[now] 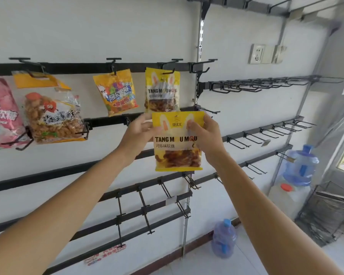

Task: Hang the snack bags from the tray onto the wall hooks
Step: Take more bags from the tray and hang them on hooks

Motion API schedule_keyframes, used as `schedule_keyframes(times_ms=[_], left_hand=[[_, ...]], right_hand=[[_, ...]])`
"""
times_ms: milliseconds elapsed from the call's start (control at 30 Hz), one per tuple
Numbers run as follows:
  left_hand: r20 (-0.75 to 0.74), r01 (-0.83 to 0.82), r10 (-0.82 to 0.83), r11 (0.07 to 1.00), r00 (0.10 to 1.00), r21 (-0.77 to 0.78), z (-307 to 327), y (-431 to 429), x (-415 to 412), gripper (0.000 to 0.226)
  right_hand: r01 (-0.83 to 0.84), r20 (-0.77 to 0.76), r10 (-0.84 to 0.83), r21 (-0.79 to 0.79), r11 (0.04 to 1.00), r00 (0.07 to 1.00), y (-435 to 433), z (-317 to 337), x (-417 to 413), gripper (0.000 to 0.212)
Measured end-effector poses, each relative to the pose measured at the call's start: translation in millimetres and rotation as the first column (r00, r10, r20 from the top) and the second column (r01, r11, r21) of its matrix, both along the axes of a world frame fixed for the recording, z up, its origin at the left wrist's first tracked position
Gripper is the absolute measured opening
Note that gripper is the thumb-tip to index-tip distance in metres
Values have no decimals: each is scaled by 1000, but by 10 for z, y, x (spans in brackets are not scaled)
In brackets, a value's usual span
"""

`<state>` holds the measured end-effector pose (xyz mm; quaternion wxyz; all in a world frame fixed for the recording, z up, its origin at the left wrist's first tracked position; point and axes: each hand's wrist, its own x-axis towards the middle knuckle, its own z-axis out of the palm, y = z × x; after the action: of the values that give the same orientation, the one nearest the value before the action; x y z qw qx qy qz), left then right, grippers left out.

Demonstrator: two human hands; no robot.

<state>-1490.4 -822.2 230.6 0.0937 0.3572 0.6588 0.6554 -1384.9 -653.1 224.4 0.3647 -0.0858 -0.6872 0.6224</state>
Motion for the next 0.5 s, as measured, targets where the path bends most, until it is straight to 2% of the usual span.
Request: schedule_keyframes(times_ms=[100, 200, 333, 400, 500], left_hand=[[-34, -31, 32, 999, 999, 40, 316, 180, -212, 33], [-130, -96, 104, 993, 986, 70, 501, 375, -412, 20], [-230, -186, 222, 968, 948, 166, 687, 626, -642, 10], [-293, -239, 302, 943, 907, 230, 765, 731, -758, 2], [-421, -270, 415, 892, 807, 363, 794, 899, -851, 5]], right_hand=[[-12, -45, 14, 24, 1000, 999, 147, 201, -158, 4], [11, -95, -5, 61, 998, 995, 289, 437, -349, 14], [-46, -130, 55, 68, 997, 990, 506, 700, -597, 9], [-69, -126, 80, 90, 994, 989, 633, 830, -735, 12], [-93, -155, 103, 75, 993, 982, 738, 982, -969, 11]])
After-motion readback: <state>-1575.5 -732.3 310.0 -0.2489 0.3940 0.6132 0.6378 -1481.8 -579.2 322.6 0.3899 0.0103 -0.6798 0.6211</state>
